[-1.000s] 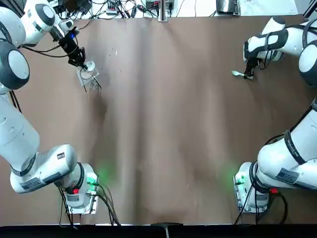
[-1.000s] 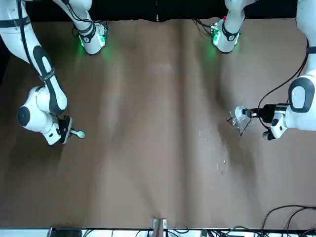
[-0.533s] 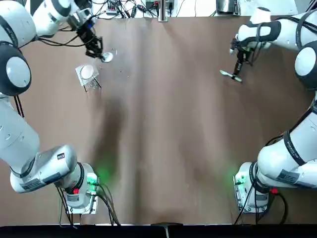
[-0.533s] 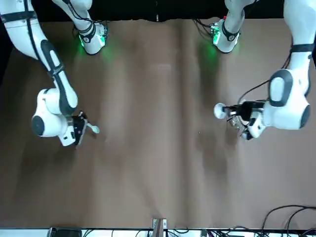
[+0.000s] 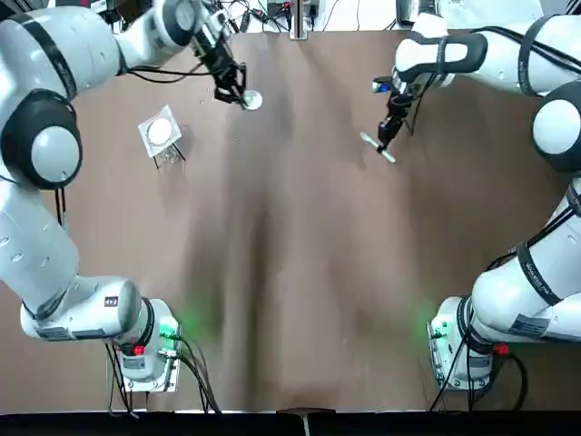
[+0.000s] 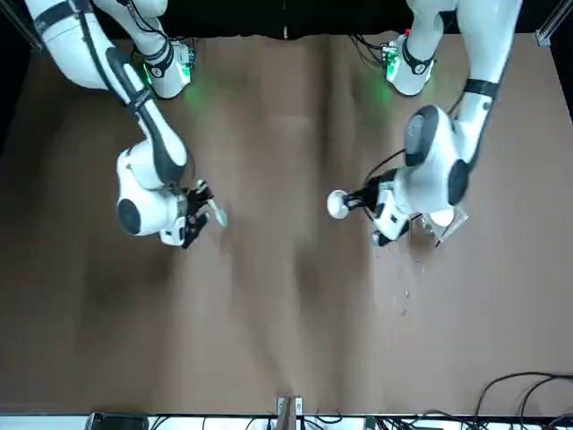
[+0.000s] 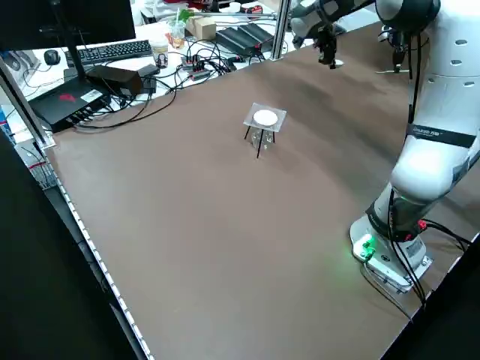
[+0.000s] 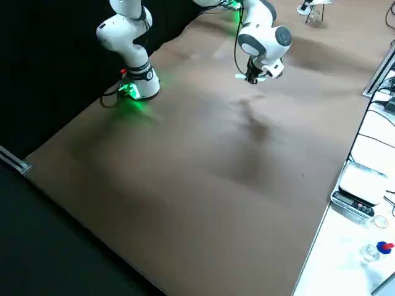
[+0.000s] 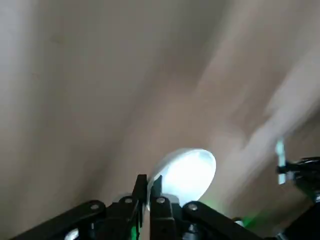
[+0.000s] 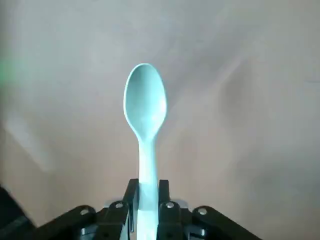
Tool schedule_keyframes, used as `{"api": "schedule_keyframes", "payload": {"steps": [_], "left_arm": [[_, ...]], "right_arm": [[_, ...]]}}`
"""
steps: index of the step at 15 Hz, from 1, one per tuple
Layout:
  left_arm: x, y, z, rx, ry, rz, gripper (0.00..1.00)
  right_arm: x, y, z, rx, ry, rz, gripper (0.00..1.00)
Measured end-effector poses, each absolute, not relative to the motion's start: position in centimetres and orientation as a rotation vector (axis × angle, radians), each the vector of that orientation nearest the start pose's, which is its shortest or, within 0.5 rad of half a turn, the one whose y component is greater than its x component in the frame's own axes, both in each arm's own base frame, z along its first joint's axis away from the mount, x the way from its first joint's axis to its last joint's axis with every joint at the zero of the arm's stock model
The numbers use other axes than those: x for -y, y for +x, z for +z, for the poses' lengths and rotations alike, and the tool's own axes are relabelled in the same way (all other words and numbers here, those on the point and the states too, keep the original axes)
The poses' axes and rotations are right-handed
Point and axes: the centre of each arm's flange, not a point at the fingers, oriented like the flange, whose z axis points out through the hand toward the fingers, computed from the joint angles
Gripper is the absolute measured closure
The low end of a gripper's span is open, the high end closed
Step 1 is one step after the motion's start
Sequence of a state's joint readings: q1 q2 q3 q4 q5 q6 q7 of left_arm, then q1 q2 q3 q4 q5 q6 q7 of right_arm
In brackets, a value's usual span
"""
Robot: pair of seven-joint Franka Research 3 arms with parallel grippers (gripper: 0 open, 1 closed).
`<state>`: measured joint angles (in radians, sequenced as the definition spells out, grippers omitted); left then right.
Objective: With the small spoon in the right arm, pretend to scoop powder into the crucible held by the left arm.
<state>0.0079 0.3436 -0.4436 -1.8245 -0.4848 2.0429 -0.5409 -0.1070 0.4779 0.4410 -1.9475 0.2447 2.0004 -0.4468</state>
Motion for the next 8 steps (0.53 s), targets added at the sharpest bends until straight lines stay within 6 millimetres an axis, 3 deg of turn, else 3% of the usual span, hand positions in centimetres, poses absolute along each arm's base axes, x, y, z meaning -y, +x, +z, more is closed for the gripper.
{"api": "schedule_keyframes", "payload": {"steps": [3,7,8], "left_arm": [[31.2,55.3,36.4,0.686,-3.474,0.63,0.93],[32.6,55.3,36.1,0.72,-3.469,0.639,0.93],[33.3,55.5,36.2,0.746,-3.468,0.64,0.93]], "right_arm": [[-25.6,52.0,23.9,0.639,-2.519,0.556,0.81],[-32.6,50.5,24.4,0.453,-2.541,0.625,0.81],[-35.4,50.8,24.2,0.367,-2.557,0.652,0.81]]}}
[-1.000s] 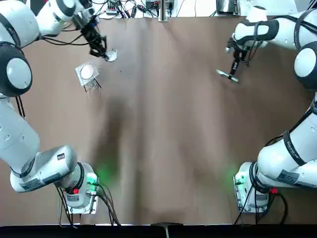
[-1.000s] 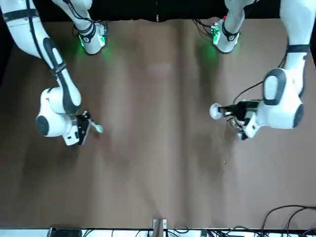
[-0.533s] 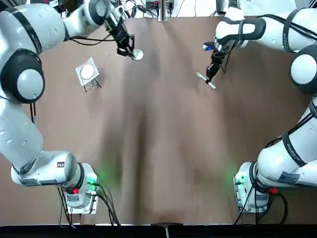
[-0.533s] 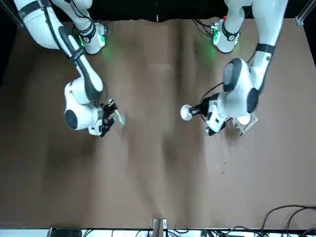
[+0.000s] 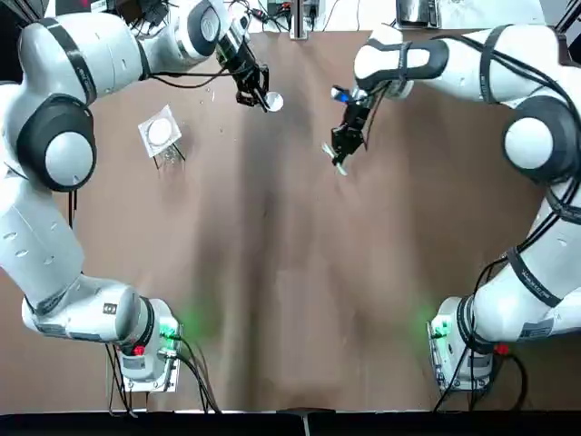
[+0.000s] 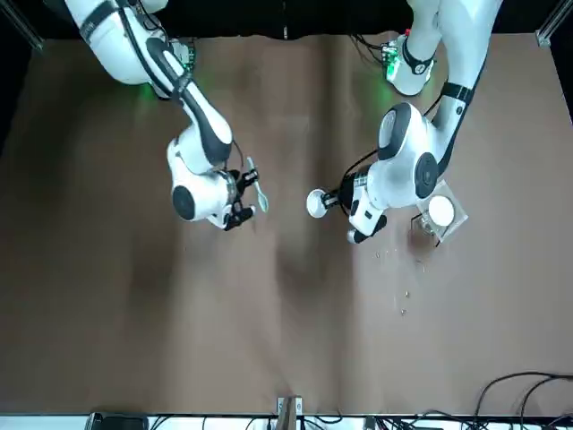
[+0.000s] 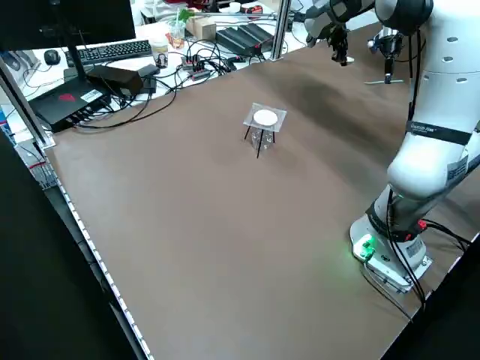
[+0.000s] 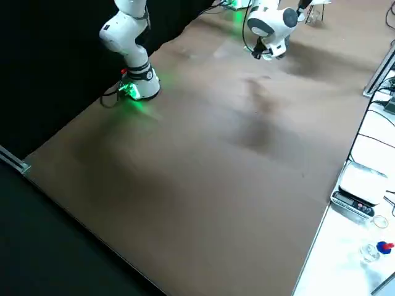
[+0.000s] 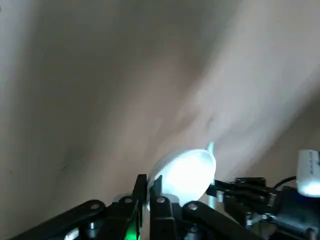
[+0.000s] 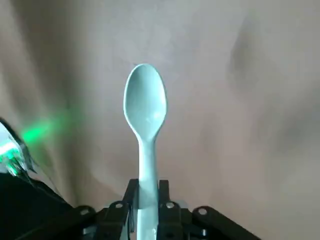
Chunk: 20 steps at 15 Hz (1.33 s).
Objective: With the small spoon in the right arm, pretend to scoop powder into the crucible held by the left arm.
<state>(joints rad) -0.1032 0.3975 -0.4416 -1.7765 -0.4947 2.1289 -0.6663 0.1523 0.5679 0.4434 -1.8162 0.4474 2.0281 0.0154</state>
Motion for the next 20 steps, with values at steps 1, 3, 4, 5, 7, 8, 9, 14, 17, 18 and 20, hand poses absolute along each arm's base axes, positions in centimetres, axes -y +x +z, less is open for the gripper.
{"api": "schedule_keyframes", "payload": {"steps": [1,3,4,5,7,8,9,14,17,18,20], "left_arm": [[33.5,55.6,36.0,0.752,-3.467,0.644,0.93],[33.5,55.9,35.5,0.764,-3.463,0.656,0.93],[33.4,56.0,35.1,0.769,-3.459,0.662,0.93],[33.3,56.1,34.9,0.774,-3.456,0.667,0.93],[33.3,56.2,34.5,0.779,-3.454,0.672,0.93],[33.3,56.3,34.4,0.781,-3.454,0.671,0.93],[33.3,56.3,34.3,0.782,-3.454,0.67,0.93],[33.8,56.4,34.2,0.828,-3.443,0.67,0.93],[34.7,56.5,34.4,0.846,-3.442,0.676,0.93],[34.9,56.5,34.3,0.846,-3.442,0.679,0.93],[35.2,56.4,34.0,0.84,-3.441,0.689,0.93]], "right_arm": [[-36.4,50.9,23.8,0.348,-2.556,0.664,0.81],[-37.3,50.9,22.6,0.324,-2.553,0.69,0.81],[-37.5,50.9,21.9,0.306,-2.554,0.698,0.81],[-37.7,50.8,21.1,0.287,-2.558,0.696,0.81],[-38.1,50.6,19.6,0.263,-2.562,0.691,0.81],[-38.2,50.5,19.0,0.257,-2.562,0.696,0.81],[-38.2,50.5,18.6,0.253,-2.563,0.699,0.81],[-36.5,53.1,18.9,0.365,-2.678,0.598,0.81],[-36.4,54.3,19.8,0.442,-2.728,0.536,0.81],[-36.4,54.6,20.2,0.461,-2.739,0.516,0.81],[-36.4,55.6,21.1,0.501,-2.764,0.466,0.81]]}}
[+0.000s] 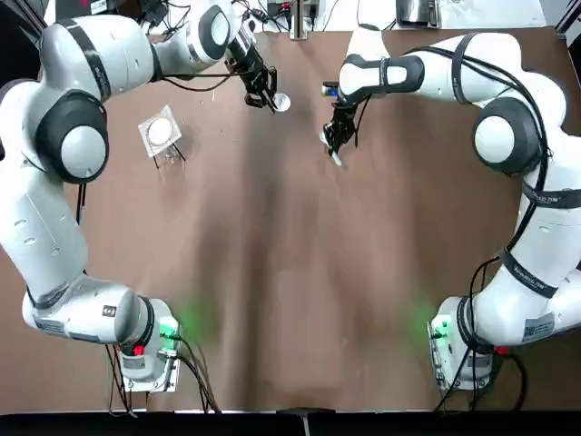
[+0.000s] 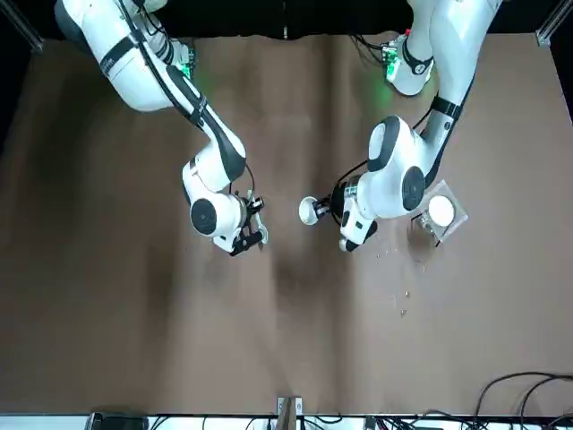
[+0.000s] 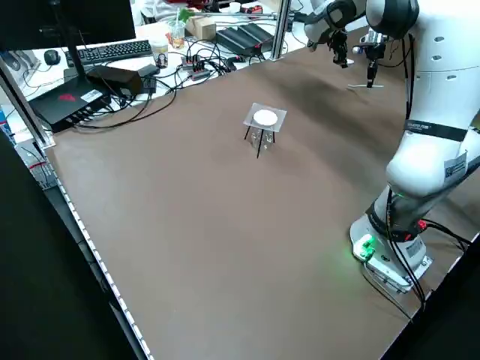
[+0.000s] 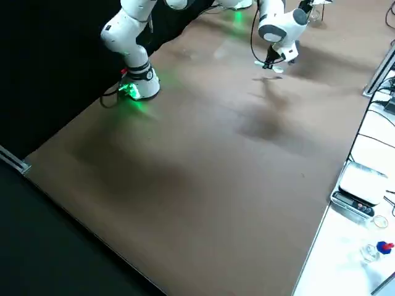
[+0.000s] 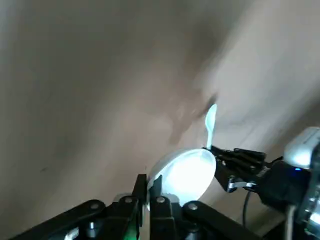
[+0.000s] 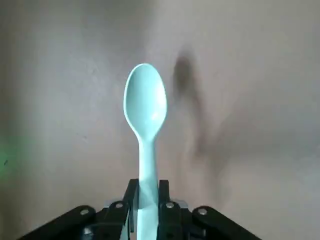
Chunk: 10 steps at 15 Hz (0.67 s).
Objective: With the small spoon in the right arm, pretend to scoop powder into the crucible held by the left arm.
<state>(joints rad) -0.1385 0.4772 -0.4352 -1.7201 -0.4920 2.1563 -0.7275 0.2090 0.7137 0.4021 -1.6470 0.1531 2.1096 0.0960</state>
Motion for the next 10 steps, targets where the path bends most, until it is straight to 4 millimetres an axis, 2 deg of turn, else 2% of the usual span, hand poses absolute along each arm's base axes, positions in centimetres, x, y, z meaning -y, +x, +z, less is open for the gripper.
{"api": "schedule_keyframes", "payload": {"steps": [3,6,7,10], "left_arm": [[36.2,55.9,33.3,0.839,-3.426,0.718,0.93],[37.8,55.8,33.2,0.865,-3.414,0.744,0.93],[38.9,55.7,33.0,0.866,-3.415,0.756,0.93],[39.9,55.6,32.7,0.858,-3.419,0.753,0.93]], "right_arm": [[-36.7,56.4,23.0,0.528,-2.776,0.403,0.81],[-37.3,56.7,26.4,0.544,-2.781,0.332,0.81],[-37.5,56.9,29.6,0.51,-2.796,0.275,0.81],[-38.0,56.2,34.4,0.447,-2.802,0.247,0.81]]}}
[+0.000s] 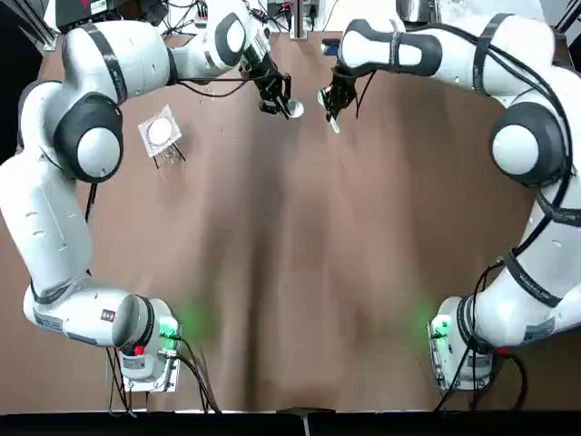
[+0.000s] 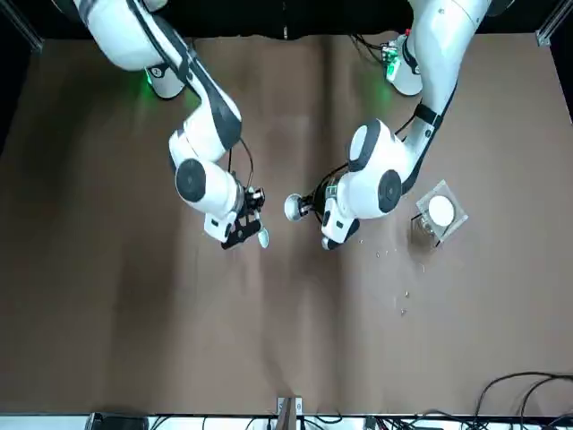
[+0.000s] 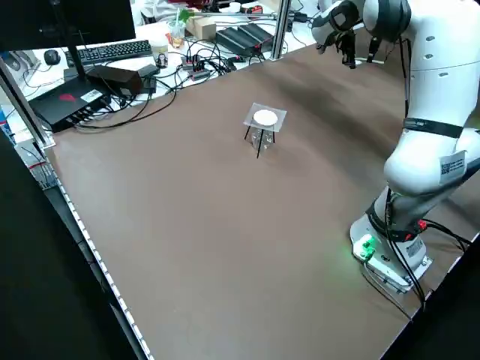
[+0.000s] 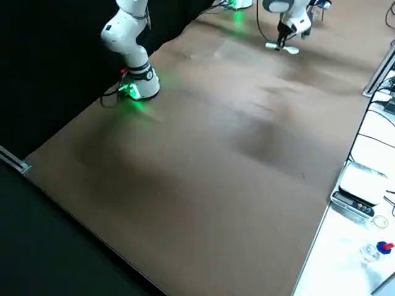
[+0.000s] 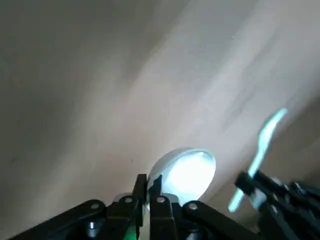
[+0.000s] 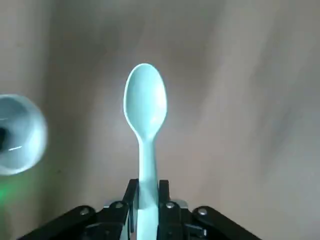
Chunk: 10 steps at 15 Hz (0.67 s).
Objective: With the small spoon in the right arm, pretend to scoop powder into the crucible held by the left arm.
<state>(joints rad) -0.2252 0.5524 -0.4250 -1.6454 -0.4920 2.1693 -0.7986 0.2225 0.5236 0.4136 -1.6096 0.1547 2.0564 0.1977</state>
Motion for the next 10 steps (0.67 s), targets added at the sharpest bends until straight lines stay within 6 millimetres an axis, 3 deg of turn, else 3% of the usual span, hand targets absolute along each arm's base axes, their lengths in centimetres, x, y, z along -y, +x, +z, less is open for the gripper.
{"api": "schedule_keyframes", "payload": {"steps": [5,10], "left_arm": [[41.5,55.3,32.1,0.852,-3.442,0.628,0.93],[43.1,54.9,32.1,0.789,-3.474,0.452,0.93]], "right_arm": [[-38.8,54.0,39.6,0.308,-2.669,0.422,0.81],[-40.0,53.4,40.1,0.12,-2.528,0.544,0.81]]}}
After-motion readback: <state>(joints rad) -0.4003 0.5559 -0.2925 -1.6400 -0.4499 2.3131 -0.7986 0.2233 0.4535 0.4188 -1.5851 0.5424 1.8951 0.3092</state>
